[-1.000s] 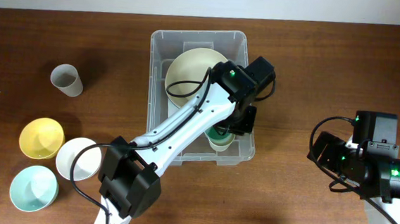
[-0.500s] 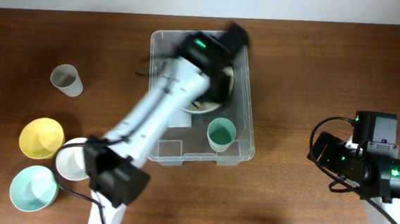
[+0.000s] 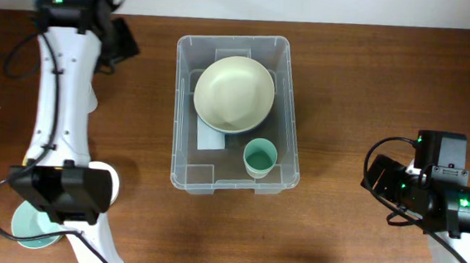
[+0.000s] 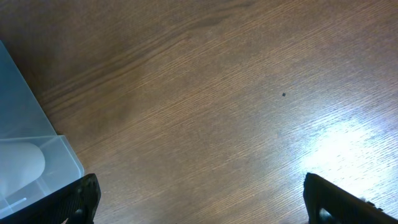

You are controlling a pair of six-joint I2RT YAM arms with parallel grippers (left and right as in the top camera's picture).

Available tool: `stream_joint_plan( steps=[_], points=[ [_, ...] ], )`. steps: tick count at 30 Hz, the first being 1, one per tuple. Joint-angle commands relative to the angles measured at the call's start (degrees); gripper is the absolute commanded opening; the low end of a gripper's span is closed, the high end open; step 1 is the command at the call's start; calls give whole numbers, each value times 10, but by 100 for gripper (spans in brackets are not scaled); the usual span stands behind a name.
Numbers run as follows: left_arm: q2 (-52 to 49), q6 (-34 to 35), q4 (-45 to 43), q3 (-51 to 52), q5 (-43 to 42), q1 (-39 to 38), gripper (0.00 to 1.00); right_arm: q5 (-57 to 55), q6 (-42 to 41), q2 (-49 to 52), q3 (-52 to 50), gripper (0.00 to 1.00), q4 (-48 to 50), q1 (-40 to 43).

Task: Pack container
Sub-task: 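Retract the left gripper and grasp the grey-white cup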

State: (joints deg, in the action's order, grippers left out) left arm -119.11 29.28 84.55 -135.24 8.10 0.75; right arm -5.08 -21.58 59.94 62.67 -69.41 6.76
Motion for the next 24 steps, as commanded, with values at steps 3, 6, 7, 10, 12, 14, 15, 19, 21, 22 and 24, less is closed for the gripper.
stream_joint_plan(
  steps=[3,6,7,10,12,14,15,19,21,22,24],
  points=[
    [-59,-25,-9,-5,9,54,62,-1,3,-3,-3,100,0,4],
    [-91,-33,-12,-5,10,73,62,-1,3,-3,-3,100,0,4],
    [-103,-33,-13,-5,10,78,62,-1,3,-3,-3,100,0,4],
    [-136,-37,-19,-5,10,89,62,-1,3,-3,-3,100,0,4],
    [-153,-37,-24,-5,10,96,62,-1,3,-3,-3,100,0,4],
    [-167,-40,-31,-5,10,102,63,-1,3,-3,-3,100,0,4],
    [-171,-41,-34,-5,10,104,62,-1,3,-3,-3,100,-1,4],
    [-189,-48,-54,-5,10,112,62,-1,3,-3,-3,100,-2,4],
    [-203,-48,-62,-5,10,115,62,-1,3,-3,-3,100,-2,4],
    [-208,-48,-64,-5,9,116,62,-1,3,-3,-3,100,-2,4],
    [-219,-49,-69,-5,10,118,62,-1,3,-3,-3,100,-2,4]
  ],
)
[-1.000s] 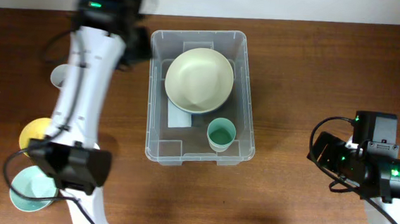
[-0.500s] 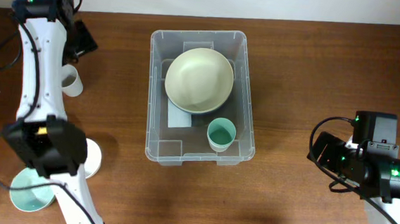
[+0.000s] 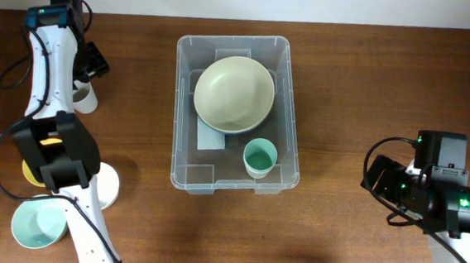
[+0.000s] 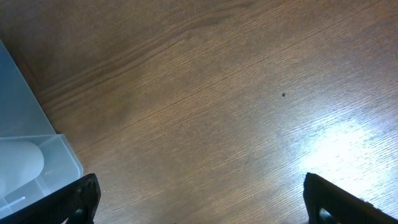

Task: Pack container
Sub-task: 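Retract the left gripper and grasp the grey-white cup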

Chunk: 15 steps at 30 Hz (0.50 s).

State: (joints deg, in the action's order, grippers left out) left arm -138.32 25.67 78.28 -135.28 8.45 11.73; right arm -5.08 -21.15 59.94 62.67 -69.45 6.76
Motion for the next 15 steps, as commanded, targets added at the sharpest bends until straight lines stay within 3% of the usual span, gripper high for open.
stream_joint_plan(
  steps=[1,7,11,15],
  points=[
    [-33,-14,-9,-5,6,8,62,-1,-1,-3,-3,100,-2,4],
    [-52,-23,-15,-5,6,8,54,-1,-1,-3,-3,100,-2,4],
    [-53,-22,-24,-5,6,8,22,-1,-1,-3,-3,100,-2,4],
    [-53,-22,-24,-5,4,8,3,-1,-1,-3,-3,100,-2,4]
  ],
)
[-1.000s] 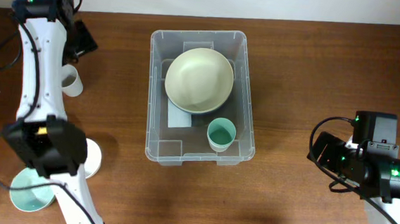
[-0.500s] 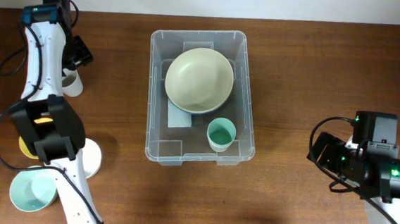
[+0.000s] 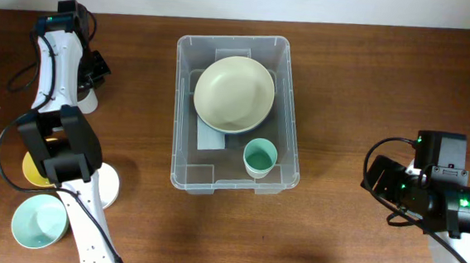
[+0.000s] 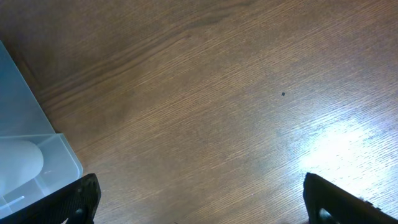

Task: Pack container
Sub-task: 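Retract the left gripper and grasp the grey-white cup, then lower the grey-white cup into the stacked cups in the container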

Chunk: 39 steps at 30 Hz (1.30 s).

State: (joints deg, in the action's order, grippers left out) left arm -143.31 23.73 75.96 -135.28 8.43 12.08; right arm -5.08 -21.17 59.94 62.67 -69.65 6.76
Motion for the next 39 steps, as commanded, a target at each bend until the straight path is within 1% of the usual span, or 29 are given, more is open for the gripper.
stream_joint_plan(
  steps=[1,4,8,13,15,17,20,25,33,36,39],
  points=[
    [-3,-3,-1,-5,4,4,0,-1,-1,-3,-3,100,0,4],
    [1,-3,12,-14,-4,3,1,-1,-1,-3,-3,100,0,4],
    [15,-3,68,-60,-26,-8,1,-1,0,-3,-3,100,0,4],
    [72,-3,165,-130,-26,-55,1,-2,12,-3,-2,100,0,4],
    [95,-6,184,-138,-26,-74,1,-10,12,-3,-2,100,-2,4],
    [130,-7,206,-140,-26,-104,1,-27,4,-3,-2,100,-5,9],
    [172,-26,207,-139,-46,-149,1,-26,-3,-3,-2,100,-6,24],
    [228,-26,207,-139,-48,-260,0,-12,-3,-3,-2,100,-14,49],
    [243,-24,207,-128,-48,-433,1,-16,-1,-3,-2,100,-26,54],
    [244,-19,207,-103,-48,-473,1,-16,-1,-3,-2,100,-31,54],
    [248,-11,207,-61,-64,-497,1,-16,-1,-3,-2,100,-33,54]
  ],
)
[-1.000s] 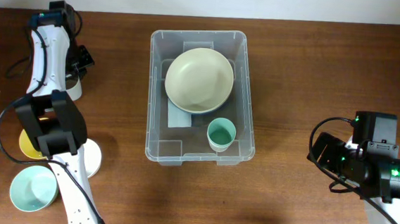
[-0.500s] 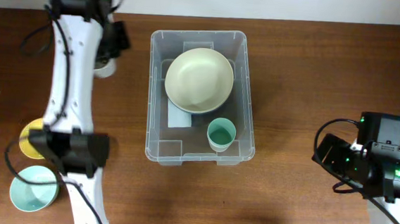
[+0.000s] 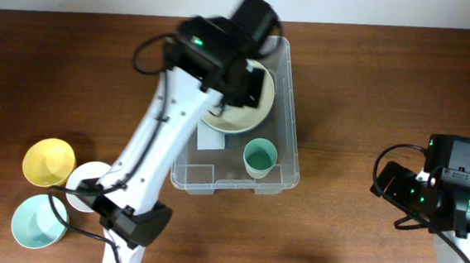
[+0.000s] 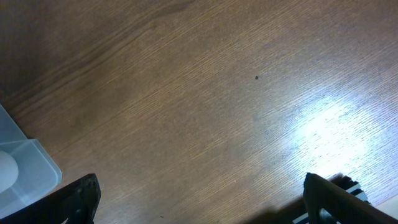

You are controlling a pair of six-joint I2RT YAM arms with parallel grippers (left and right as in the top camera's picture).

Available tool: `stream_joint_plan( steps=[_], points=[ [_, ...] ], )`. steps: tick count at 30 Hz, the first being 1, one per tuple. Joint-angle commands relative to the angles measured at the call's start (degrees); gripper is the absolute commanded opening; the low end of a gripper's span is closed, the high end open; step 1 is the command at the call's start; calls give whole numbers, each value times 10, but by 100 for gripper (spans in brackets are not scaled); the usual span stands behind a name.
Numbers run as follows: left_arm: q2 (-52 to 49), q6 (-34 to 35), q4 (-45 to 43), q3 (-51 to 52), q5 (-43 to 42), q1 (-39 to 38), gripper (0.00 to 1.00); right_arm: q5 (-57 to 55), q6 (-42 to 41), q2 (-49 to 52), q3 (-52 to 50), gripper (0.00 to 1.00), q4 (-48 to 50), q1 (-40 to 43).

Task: Pack container
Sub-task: 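Lower the grey-white cup into the stacked cups in the container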

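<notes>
The clear plastic container [image 3: 294,111] stands at the middle of the table. Inside it a cream bowl [image 3: 257,108] rests on a blue-grey dish, and a small green cup [image 3: 260,157] stands at the near right corner. My left arm [image 3: 220,52] reaches over the container's far left part, blurred. Its gripper is under the wrist, above the cream bowl, and I cannot make out what it holds. My right gripper [image 4: 199,202] is open over bare table to the right of the container, with nothing between its fingers [image 4: 78,199].
A yellow bowl [image 3: 49,162], a white bowl [image 3: 91,177] and a light teal bowl [image 3: 38,220] sit at the near left, beside the left arm's base. The container's corner [image 4: 25,171] shows at the left edge of the right wrist view.
My left arm was at the far left beside a small white cup and now reaches over the container. The white cup is gone from that spot. The right arm shifted slightly.
My left gripper was at the far left corner of the table. At the two later moments it was at a small white cup there. Now it is over the container and the cup has left its place. The right gripper stayed open throughout.
</notes>
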State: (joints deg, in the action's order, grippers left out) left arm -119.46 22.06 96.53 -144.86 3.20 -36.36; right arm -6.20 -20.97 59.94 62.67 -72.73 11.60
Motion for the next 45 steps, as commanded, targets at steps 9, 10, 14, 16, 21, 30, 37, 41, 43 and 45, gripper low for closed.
stream_joint_plan(
  steps=[9,10,14,16,21,30,37,41,43,45],
  points=[
    [12,21,2,123,-26,-66,0,-5,-3,-3,-2,100,-2,5],
    [12,21,0,127,-26,-73,0,-5,-3,-3,-2,100,-2,5],
    [12,21,-16,132,-24,-96,1,-5,-3,-3,-2,100,-2,5],
    [12,21,-21,132,-24,-104,1,-5,-3,-3,-2,100,-2,5],
    [11,21,-35,140,-24,-109,1,-5,-3,-3,-2,100,-4,5],
    [11,21,-115,212,-54,-109,1,-4,-3,-3,-2,100,-4,5],
    [11,21,-138,241,-56,-109,11,-4,-3,-3,-2,100,-4,5],
    [11,21,-138,241,-56,-109,51,-4,-3,-3,-2,100,-4,5],
    [11,20,-137,241,-53,-108,57,-5,-3,-3,-2,100,-4,5],
    [14,18,-134,236,-33,-103,59,-5,-3,-3,-2,100,-4,5]
  ],
)
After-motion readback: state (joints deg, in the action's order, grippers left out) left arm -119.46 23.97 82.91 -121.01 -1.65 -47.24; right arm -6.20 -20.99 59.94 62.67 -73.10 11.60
